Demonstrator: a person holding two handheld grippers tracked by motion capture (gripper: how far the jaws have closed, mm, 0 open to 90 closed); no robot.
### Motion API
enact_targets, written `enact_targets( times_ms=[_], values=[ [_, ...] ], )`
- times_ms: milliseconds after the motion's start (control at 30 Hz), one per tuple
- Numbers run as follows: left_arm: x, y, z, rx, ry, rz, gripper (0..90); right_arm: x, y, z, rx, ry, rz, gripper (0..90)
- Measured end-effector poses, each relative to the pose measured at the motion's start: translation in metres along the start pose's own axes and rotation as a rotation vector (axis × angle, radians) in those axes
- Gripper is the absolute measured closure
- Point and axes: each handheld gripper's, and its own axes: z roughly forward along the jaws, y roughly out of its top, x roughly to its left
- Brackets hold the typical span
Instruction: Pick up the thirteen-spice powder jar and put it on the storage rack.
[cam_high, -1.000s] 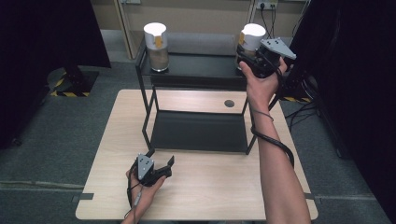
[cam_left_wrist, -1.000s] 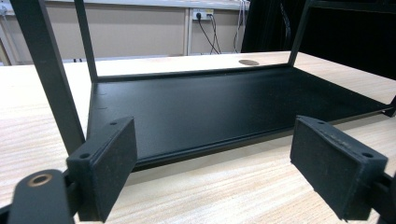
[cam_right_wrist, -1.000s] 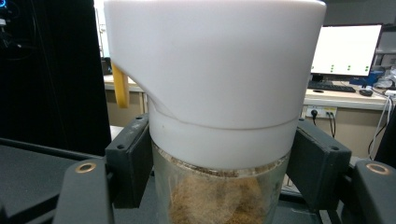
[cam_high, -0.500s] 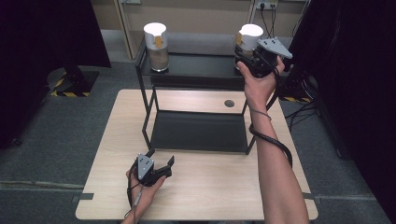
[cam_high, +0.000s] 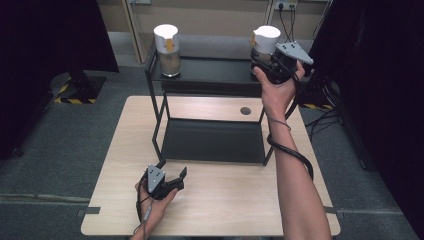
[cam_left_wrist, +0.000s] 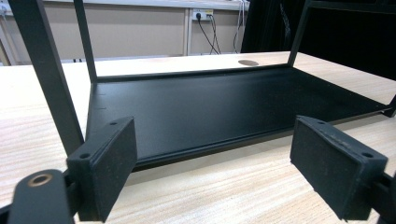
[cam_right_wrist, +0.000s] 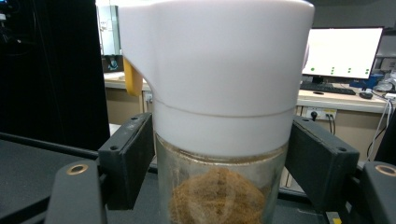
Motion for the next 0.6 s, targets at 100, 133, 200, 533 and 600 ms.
enact_targets(
  times_ms=[100, 133, 200, 533, 600],
  values=[
    [0.0, 0.0, 0.0, 0.0, 0.0, 0.0, 14.3, 0.001, 0.0, -0.001, -0.003, -0.001, 0.008, 22.3],
    [0.0, 0.0, 0.0, 0.0, 0.0, 0.0, 14.3, 0.001, 0.0, -0.002, -0.007, -0.002, 0.008, 21.0],
    [0.0, 0.0, 0.0, 0.0, 0.0, 0.001, 14.3, 0.002, 0.0, -0.003, -0.01, -0.003, 0.007, 18.4],
    [-0.001, 0.0, 0.0, 0.001, 0.001, 0.005, 14.3, 0.001, -0.006, -0.013, -0.015, 0.014, 0.012, 11.7],
    [-0.001, 0.0, 0.0, 0.001, 0.001, 0.004, 14.3, 0.0, -0.009, -0.015, -0.021, 0.019, 0.009, 11.6]
  ],
)
